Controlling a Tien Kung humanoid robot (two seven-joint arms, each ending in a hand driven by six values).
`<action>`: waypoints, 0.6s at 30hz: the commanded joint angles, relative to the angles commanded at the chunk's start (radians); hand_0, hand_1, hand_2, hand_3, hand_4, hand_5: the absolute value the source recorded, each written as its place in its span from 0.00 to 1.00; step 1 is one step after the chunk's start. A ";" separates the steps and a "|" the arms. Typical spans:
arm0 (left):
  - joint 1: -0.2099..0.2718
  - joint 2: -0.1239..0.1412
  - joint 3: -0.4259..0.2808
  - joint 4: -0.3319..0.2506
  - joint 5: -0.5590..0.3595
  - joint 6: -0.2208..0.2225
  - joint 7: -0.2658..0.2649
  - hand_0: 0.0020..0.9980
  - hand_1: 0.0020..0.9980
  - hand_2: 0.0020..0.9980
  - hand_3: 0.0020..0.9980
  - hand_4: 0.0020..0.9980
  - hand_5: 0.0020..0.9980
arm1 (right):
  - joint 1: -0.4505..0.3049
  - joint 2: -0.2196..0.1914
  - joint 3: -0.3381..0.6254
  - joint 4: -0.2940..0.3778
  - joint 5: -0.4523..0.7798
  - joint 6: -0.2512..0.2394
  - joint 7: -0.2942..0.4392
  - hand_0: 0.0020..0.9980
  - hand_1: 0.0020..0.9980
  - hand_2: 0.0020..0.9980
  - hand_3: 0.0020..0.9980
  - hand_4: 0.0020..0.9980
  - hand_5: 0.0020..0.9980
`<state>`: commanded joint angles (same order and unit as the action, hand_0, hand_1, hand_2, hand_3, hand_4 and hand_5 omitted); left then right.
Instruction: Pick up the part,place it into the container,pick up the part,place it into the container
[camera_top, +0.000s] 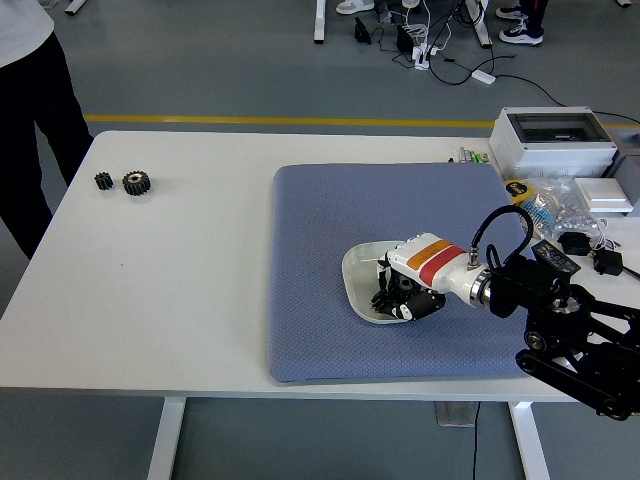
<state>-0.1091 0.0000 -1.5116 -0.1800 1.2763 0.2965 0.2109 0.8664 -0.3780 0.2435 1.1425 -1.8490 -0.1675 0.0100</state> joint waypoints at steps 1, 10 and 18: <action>0.000 0.000 -0.001 0.000 0.000 0.000 0.000 0.68 0.64 0.70 0.59 0.69 0.65 | 0.000 0.000 0.000 0.000 -0.001 0.001 0.001 0.07 0.32 0.52 0.56 0.97 0.35; 0.001 0.000 -0.005 0.000 0.007 0.000 0.002 0.68 0.64 0.70 0.59 0.69 0.65 | 0.000 -0.005 0.010 0.007 0.000 -0.011 0.009 0.08 0.32 0.54 0.59 1.00 0.37; 0.003 0.000 -0.005 0.000 0.011 0.000 0.003 0.68 0.64 0.70 0.59 0.69 0.65 | -0.012 -0.021 0.051 0.029 0.011 -0.029 0.012 0.07 0.32 0.54 0.59 0.99 0.38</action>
<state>-0.1065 0.0000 -1.5164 -0.1800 1.2872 0.2967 0.2140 0.8545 -0.3988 0.2945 1.1715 -1.8382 -0.1961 0.0218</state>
